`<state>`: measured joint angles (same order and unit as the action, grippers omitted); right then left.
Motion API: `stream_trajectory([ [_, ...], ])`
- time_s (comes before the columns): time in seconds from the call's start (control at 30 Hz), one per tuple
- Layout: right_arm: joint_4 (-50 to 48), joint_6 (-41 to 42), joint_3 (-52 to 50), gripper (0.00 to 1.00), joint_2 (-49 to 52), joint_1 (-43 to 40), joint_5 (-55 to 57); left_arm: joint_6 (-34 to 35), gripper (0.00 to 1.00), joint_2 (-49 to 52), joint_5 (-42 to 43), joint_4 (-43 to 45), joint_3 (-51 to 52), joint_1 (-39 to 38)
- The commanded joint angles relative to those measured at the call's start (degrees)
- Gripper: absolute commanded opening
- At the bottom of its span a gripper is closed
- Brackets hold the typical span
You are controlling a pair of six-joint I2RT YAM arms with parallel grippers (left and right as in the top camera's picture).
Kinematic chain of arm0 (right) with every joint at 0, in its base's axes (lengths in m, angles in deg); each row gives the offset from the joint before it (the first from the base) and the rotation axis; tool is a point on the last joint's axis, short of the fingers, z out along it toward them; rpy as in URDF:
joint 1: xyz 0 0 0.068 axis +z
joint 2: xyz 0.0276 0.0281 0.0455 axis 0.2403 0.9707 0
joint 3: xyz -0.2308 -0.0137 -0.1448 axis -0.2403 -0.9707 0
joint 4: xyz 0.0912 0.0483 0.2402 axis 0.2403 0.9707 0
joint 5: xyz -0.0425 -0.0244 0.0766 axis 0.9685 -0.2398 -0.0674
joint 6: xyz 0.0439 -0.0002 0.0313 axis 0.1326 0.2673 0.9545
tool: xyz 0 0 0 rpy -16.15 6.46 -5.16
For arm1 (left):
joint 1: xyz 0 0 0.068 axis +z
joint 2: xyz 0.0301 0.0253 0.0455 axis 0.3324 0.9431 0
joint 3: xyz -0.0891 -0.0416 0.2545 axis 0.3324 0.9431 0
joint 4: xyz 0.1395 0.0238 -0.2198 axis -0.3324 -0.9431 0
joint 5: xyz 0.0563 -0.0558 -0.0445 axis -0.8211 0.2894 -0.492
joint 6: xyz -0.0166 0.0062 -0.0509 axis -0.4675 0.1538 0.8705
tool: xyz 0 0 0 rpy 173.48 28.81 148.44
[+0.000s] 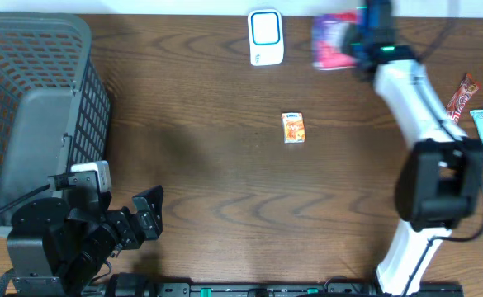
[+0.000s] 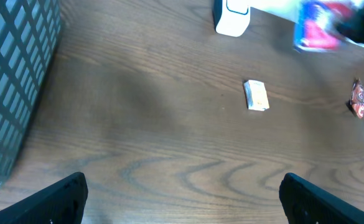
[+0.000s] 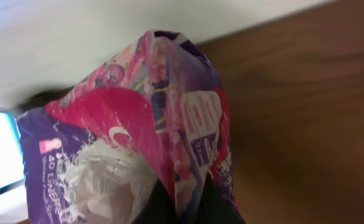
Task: Scan the item barcode
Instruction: 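Carry the purple pack to the far right and release it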
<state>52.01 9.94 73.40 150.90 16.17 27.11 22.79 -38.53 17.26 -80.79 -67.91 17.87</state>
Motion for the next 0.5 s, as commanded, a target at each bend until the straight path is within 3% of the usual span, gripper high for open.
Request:
stream_trajectory([
  [0.0, 4.9, -8.24, 1.07, 0.01, -2.49, -7.56, 2.43, -0.09, 0.98, 0.02, 0.83, 0.04, -0.76, 0.24],
  [0.13, 9.77, -12.55, 0.96, 0.01, -2.21, -14.47, 2.45, -0.09, 0.98, 0.02, 0.83, 0.04, -0.76, 0.24],
  [0.37, 12.83, -12.94, 0.96, 0.01, -2.21, -23.12, 5.81, -0.09, 0.98, 0.02, 0.83, 0.04, -0.76, 0.24],
  [0.47, 13.22, -12.92, 0.96, 0.08, -2.21, -25.99, 6.25, -0.09, 0.98, 0.02, 0.83, 0.04, -0.76, 0.24],
])
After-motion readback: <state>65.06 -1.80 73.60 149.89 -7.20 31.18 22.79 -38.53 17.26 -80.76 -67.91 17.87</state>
